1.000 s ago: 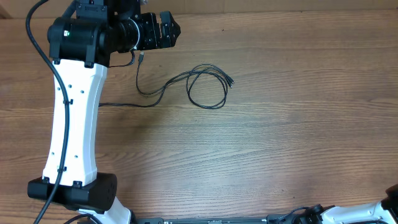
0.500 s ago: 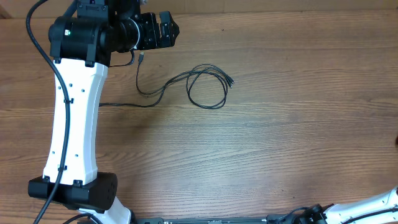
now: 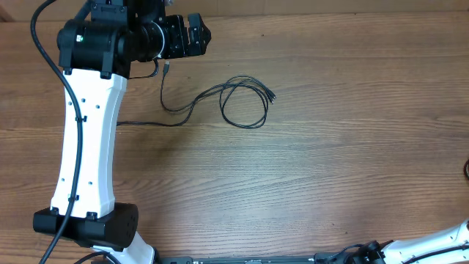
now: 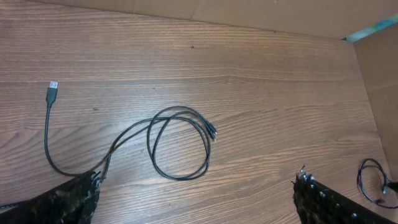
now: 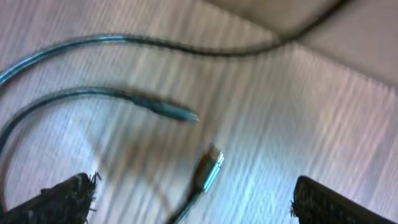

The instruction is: Untangle cables

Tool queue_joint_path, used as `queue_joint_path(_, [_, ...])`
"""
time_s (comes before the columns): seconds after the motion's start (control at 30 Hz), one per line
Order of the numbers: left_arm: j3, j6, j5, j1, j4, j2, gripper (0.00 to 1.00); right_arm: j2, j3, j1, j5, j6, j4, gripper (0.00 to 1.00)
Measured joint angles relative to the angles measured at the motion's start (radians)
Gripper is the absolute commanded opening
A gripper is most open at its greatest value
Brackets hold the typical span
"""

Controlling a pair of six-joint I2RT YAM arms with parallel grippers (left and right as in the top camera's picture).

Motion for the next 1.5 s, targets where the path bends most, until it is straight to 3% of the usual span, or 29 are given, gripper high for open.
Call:
queue_joint_path(0.17, [0.0,0.0,0.0,0.0,0.0,0.0,1.0,-0.139,-0.003,0.0,0.104,0.14,-0.025,1.0])
queue_joint_path(0.43, [0.0,0.0,0.0,0.0,0.0,0.0,1.0,-0.422,0.001,0.0,0.408,0.186,-0.005,1.0])
queue_joint_path(0.63, [0.0,0.0,0.0,0.0,-0.042,0.0,1.0,-0.398,0.002,0.001,0.239,0.122,-0.102,1.0])
queue_joint_path(0.8, [0.0,0.0,0.0,0.0,-0.052,0.0,1.0,-0.267,0.001,0.001,0.209,0.137,-0.264,1.0])
queue_joint_path(1.07, [0.0,0.0,0.0,0.0,-0.052,0.0,1.0,-0.171,-0.002,0.001,0.213,0.261,-0.408,1.0])
queue_joint_path(1.2, [0.0,0.0,0.0,0.0,-0.053,0.0,1.0,-0.171,-0.002,0.002,0.322,0.376,-0.513,1.0])
queue_joint_path(1.5, [0.0,0.0,0.0,0.0,-0.059,0.0,1.0,-0.171,-0.002,0.014,0.328,0.438,-0.665,1.0])
